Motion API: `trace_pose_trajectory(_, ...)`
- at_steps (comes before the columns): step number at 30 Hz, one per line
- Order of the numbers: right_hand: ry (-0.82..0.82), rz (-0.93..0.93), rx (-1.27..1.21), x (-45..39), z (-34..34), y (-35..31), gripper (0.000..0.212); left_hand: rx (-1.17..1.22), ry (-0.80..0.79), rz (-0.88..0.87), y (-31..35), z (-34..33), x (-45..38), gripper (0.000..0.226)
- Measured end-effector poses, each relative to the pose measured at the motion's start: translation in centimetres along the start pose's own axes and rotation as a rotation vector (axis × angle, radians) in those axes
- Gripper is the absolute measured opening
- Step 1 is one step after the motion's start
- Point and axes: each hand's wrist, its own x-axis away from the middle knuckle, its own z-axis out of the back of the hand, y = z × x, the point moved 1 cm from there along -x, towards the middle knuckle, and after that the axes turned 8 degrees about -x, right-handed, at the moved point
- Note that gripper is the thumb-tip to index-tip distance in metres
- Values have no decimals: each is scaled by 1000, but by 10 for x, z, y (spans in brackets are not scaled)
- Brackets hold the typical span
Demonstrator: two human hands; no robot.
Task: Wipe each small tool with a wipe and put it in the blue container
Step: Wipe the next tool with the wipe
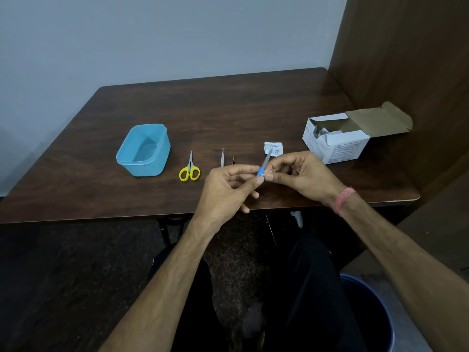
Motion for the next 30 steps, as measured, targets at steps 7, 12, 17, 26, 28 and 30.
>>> trace_pose_trajectory(7, 31, -2, -11, 0, -3, 1, 4, -32, 1, -11, -2, 0, 0, 19)
trace_pose_trajectory(12, 74, -22, -55, 0, -2, 2, 9, -83, -3, -21, -3, -3, 1, 27)
trace_pose_trajectory(17, 161, -32, -42, 1, -4, 1, 13, -153, -16, -27, -2, -3, 3, 27)
trace_pose_trajectory(26, 258, -26, -28, 3, -2, -3, 14, -192, -19, -17, -1, -4, 2, 23)
trace_pose_trajectory(28, 344, -9, -19, 0, 0, -1, 14, -204, -24, -11, -1, -4, 2, 25)
trace_pose_trajectory(30, 374, -17, -2, 0, -1, 0, 14, -214, -24, -9, -1, -4, 2, 25)
